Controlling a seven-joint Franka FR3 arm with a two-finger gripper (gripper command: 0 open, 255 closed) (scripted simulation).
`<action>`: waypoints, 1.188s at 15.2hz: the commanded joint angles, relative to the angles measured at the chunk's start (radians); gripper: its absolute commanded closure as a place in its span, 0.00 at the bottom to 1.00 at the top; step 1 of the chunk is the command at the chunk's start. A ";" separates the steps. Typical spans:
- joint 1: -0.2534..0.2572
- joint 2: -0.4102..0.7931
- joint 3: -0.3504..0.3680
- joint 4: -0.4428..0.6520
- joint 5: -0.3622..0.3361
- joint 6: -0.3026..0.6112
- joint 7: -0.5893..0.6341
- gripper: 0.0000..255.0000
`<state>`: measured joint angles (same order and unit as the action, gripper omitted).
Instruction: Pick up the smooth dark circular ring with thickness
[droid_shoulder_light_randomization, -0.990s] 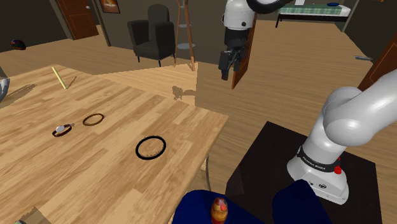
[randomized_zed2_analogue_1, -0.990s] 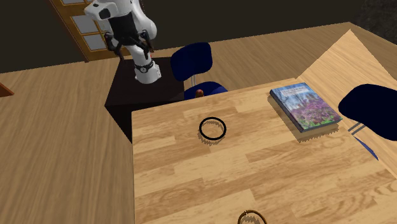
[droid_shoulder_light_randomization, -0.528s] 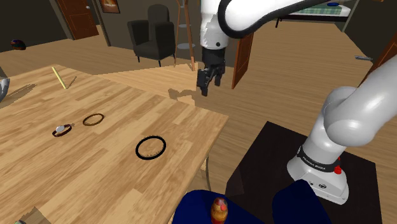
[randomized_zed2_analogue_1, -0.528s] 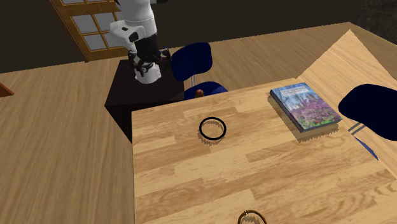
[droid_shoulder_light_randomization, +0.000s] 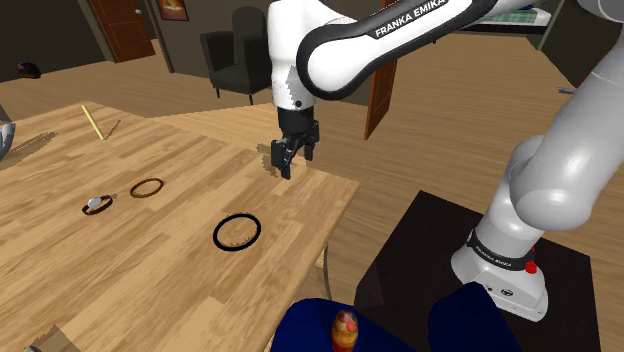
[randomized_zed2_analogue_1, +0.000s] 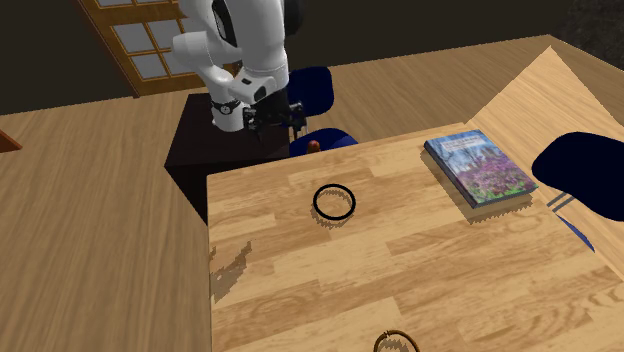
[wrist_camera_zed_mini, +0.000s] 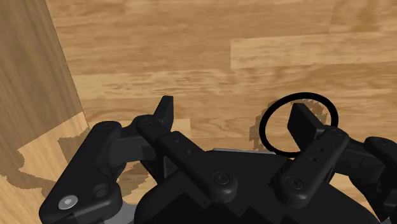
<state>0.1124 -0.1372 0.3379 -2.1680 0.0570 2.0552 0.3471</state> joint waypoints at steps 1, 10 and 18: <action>0.009 0.070 0.021 0.040 -0.021 0.025 0.033 0.00; 0.096 0.405 0.068 0.288 -0.161 0.080 0.192 0.00; 0.228 0.718 0.050 0.609 -0.269 0.046 0.283 0.00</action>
<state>0.3254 0.5437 0.3912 -1.5975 -0.2020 2.1059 0.6232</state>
